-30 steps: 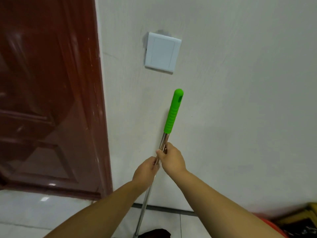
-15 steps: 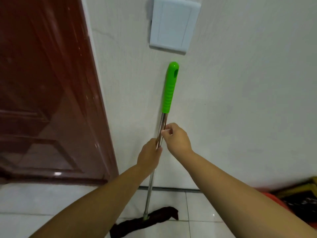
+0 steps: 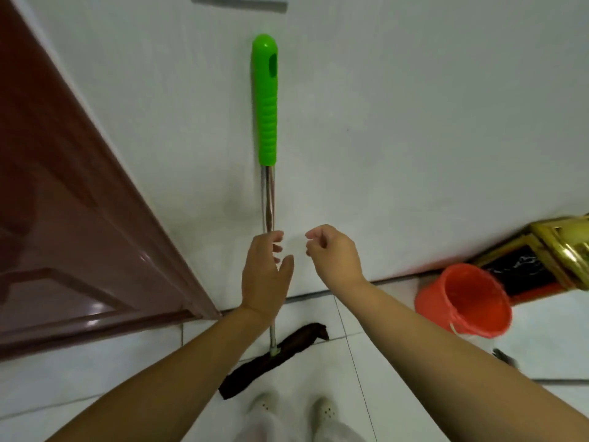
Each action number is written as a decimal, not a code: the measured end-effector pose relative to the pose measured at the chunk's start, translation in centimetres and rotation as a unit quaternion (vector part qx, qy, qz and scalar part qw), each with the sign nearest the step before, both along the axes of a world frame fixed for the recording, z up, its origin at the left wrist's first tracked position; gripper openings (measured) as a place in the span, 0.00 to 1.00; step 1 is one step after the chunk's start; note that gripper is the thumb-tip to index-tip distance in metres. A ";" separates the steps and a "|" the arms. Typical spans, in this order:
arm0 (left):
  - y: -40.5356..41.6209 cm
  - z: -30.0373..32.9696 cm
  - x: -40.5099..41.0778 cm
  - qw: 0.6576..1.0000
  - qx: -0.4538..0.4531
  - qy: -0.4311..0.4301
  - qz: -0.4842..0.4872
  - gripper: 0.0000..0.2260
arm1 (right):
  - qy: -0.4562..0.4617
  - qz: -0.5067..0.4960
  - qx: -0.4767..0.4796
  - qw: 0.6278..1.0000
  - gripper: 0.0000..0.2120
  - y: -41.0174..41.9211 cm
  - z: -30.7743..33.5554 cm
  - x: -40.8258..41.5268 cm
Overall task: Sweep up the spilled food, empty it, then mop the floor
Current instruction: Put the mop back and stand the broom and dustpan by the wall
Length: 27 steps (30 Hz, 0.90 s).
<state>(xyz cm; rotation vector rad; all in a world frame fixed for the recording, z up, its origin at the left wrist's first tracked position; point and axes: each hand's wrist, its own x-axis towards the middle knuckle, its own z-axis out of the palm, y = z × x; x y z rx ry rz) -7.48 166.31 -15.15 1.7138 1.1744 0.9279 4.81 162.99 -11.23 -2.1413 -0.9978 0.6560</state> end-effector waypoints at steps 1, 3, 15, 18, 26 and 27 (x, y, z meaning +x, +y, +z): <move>-0.7 -0.3 0.7 1.000 -0.002 0.012 -0.023 0.17 | 0.002 -0.008 -0.012 1.000 0.09 -1.0 -0.4 0.5; -2.0 -0.8 2.3 0.997 -0.009 0.030 -0.063 0.17 | 0.011 -0.025 -0.030 0.999 0.09 -3.0 -0.9 1.5; -13.4 -1.4 14.8 0.951 -0.036 0.115 -0.286 0.09 | 0.095 -0.241 -0.048 0.965 0.09 -21.3 -2.7 11.1; -18.6 -1.0 19.2 0.933 -0.029 0.127 -0.336 0.08 | 0.094 -0.287 -0.048 0.952 0.09 -27.8 -3.1 14.5; -35.9 0.1 31.6 0.886 -0.003 0.135 -0.444 0.09 | 0.053 -0.402 -0.056 0.913 0.07 -47.3 -2.4 24.7; -37.8 0.2 33.0 0.884 -0.006 0.130 -0.449 0.10 | 0.048 -0.409 -0.061 0.909 0.07 -49.4 -2.1 25.9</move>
